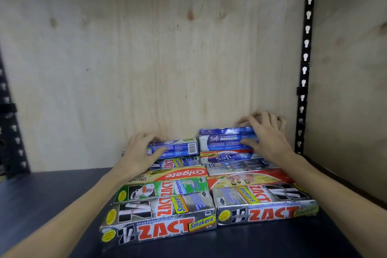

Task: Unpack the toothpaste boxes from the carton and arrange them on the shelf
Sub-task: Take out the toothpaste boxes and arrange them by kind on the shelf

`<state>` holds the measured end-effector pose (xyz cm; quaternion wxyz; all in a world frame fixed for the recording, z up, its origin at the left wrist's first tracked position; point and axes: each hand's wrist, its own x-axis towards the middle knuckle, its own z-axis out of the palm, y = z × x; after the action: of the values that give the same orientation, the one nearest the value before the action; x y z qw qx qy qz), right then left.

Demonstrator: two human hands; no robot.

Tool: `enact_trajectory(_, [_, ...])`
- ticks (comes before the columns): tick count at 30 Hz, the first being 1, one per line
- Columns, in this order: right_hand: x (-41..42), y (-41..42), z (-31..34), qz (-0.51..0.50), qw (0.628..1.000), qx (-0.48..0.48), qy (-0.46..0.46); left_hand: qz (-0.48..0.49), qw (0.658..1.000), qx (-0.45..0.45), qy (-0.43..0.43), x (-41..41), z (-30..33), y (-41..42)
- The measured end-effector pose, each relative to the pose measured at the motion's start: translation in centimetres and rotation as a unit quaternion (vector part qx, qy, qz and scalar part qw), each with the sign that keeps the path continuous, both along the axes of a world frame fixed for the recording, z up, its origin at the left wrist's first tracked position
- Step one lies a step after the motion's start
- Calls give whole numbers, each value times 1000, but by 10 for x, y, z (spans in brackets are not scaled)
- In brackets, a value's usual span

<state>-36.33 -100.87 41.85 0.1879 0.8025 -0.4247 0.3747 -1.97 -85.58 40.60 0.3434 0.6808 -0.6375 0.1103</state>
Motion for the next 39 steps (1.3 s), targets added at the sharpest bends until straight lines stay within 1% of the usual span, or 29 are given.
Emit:
enact_trajectory(2, [2, 5, -3, 2, 1000, -12, 2, 11, 1000, 10, -16, -3, 0, 2])
enact_trajectory(5, [-2, 8, -3, 2, 1000, 3, 19, 21, 999, 10, -28, -7, 3, 4])
enact_trajectory(7, [-5, 9, -2, -4, 999, 4, 43, 20, 999, 15, -27, -9, 7, 7])
enact_trajectory(9, [-6, 15, -1, -9, 999, 16, 42, 19, 999, 20, -19, -13, 9, 10])
enact_trajectory(12, [-4, 30, -3, 1, 999, 34, 20, 15, 1000, 11, -1, -22, 11, 18])
enact_trajectory(15, [-2, 52, -4, 41, 997, 63, -16, 24, 1000, 15, 6, -34, 10, 28])
enact_trajectory(17, [0, 75, -7, 66, 992, 100, -38, 28, 999, 18, 15, -45, 10, 41])
enact_trajectory(19, [0, 100, -10, 91, 987, 121, -61, 28, 999, 13, 24, -57, 10, 59])
enact_trajectory(23, [0, 160, -22, 136, 975, 129, -121, 19, 998, -16, 62, -81, 5, 104])
enact_trajectory(25, [1, 195, -32, 171, 965, 136, -148, 26, 997, -21, 65, -97, -2, 133])
enact_trajectory(27, [3, 230, -43, 202, 957, 119, -170, 47, 997, -26, 57, -116, -14, 166])
enact_trajectory(29, [3, 270, -59, 222, 949, 101, -201, 53, 996, -56, 46, -136, -29, 205])
enact_trajectory(31, [2, 310, -80, 219, 940, 107, -237, 55, 994, -94, 28, -152, -48, 240])
enact_trajectory(33, [2, 353, -110, 204, 935, 122, -263, 64, 992, -110, 11, -161, -76, 275])
enact_trajectory(36, [6, 408, -158, 206, 925, 168, -270, 56, 994, -91, 2, -169, -123, 319])
enact_trajectory(39, [13, 438, -217, 179, 923, 226, -256, 74, 996, -26, 42, -164, -186, 351])
